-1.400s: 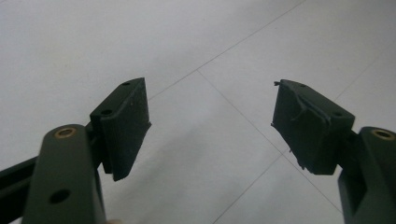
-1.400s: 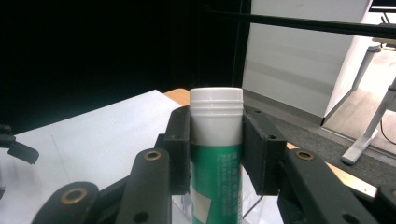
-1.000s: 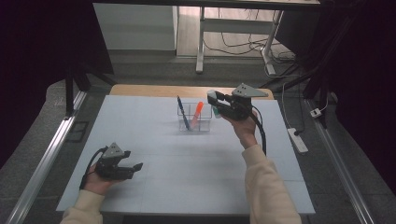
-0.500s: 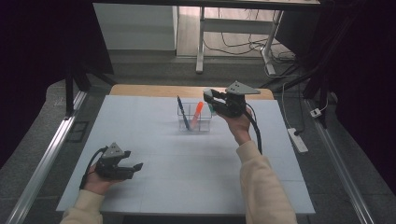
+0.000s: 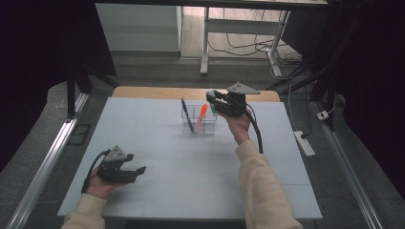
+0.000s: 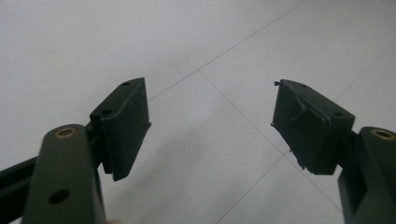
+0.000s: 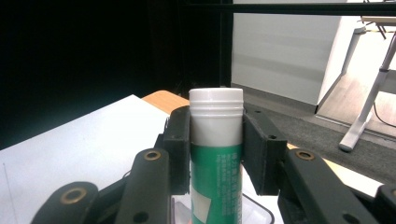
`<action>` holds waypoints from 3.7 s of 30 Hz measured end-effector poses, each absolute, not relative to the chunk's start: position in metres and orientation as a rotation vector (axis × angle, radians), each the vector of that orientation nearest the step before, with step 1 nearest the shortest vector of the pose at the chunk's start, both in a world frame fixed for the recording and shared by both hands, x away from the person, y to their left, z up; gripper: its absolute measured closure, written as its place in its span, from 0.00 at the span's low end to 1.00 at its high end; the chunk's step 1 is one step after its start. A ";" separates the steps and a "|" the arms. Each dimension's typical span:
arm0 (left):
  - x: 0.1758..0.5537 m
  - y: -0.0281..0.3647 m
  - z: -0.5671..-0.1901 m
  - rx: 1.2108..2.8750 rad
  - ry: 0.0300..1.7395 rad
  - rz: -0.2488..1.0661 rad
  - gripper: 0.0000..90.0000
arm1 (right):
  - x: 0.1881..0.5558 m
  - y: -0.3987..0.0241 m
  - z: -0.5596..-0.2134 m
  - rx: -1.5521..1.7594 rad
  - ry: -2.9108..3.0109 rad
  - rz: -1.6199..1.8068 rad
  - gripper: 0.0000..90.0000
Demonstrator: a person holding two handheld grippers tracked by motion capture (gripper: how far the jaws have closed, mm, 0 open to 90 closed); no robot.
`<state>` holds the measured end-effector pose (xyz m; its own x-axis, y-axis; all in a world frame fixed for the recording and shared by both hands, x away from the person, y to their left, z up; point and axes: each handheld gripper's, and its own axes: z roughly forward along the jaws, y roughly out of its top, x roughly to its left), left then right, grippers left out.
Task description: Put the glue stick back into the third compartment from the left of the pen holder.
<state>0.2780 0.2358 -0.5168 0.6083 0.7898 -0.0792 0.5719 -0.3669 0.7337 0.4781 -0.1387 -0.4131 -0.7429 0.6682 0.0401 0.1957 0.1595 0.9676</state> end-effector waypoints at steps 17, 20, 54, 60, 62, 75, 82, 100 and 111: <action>0.278 0.237 -0.518 2.084 1.077 0.370 0.30 | 0.489 -0.127 -0.431 0.828 2.039 1.589 0.55; 0.278 0.237 -0.518 2.084 1.076 0.369 0.30 | 0.485 -0.127 -0.428 0.806 2.039 1.559 0.51; 0.279 0.236 -0.518 2.087 1.075 0.368 0.30 | 0.474 -0.076 -0.443 0.553 2.336 1.331 0.53; 0.278 0.237 -0.518 2.085 1.074 0.368 0.30 | 0.474 -0.067 -0.447 0.531 2.344 1.218 0.60; 0.279 0.237 -0.518 2.085 1.074 0.368 0.30 | 0.474 -0.068 -0.448 0.526 2.354 1.187 0.62; 0.278 0.237 -0.518 2.085 1.074 0.370 0.30 | 0.470 -0.081 -0.438 0.514 2.298 1.230 0.71; 0.279 0.236 -0.518 2.090 1.073 0.370 0.30 | 0.470 -0.111 -0.430 0.605 2.236 1.281 0.72; 0.277 0.234 -0.517 2.092 1.068 0.378 0.30 | 0.442 -0.152 -0.426 0.706 2.198 1.474 0.63; 0.277 0.233 -0.517 2.092 1.068 0.381 0.30 | 0.403 -0.191 -0.442 0.740 2.246 1.448 0.55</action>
